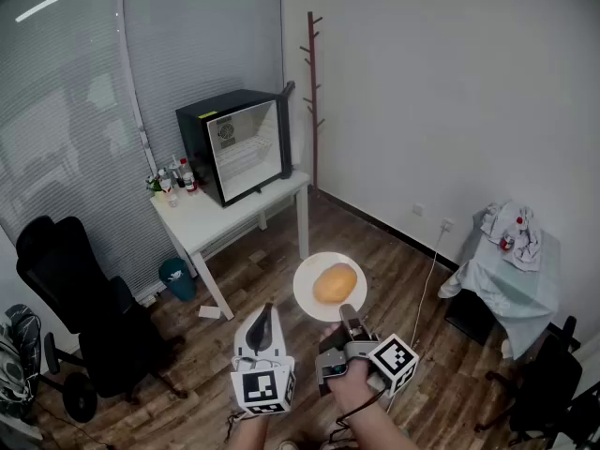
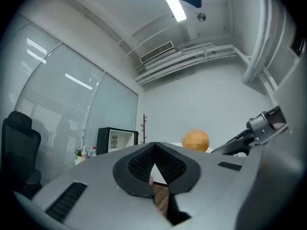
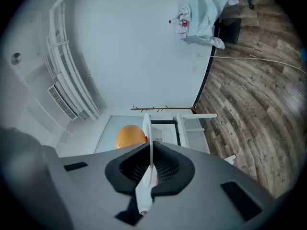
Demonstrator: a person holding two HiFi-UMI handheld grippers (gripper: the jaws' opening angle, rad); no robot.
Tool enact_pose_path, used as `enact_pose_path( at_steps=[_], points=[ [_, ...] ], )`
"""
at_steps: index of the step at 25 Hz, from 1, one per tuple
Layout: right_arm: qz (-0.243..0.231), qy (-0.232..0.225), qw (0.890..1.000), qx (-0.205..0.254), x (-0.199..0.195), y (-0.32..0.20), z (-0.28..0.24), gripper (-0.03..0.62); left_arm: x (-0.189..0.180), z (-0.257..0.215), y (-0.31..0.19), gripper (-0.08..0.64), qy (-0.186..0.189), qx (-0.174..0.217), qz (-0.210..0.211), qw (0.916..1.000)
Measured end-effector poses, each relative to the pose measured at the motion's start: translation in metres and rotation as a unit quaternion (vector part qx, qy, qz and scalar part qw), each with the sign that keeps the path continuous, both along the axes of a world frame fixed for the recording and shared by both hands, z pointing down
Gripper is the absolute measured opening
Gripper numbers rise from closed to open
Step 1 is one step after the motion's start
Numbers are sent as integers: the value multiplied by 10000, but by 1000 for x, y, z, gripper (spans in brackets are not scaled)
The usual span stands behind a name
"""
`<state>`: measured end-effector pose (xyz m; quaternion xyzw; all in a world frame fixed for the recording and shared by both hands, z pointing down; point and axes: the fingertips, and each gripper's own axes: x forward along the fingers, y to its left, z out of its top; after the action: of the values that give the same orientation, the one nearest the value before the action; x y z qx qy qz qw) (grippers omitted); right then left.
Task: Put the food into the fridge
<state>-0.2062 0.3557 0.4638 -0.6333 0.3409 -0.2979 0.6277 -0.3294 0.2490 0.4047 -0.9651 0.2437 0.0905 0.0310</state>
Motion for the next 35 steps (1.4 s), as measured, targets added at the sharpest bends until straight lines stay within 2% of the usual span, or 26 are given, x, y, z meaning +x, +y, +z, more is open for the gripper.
enact_pose_path(
  at_steps=[6,25,35],
  points=[
    [-14,41,10000,55,13,7,-5,34,15,-6,8,25,36,24,63,10000],
    [-486,51,9987,-126,40,11,10,34,35,-1,30,25,-63,144,-381,9991],
    [-606,97,9975,-337,71,-44,19,34,70,7,-24,25,-32,130,-404,9991]
  ],
)
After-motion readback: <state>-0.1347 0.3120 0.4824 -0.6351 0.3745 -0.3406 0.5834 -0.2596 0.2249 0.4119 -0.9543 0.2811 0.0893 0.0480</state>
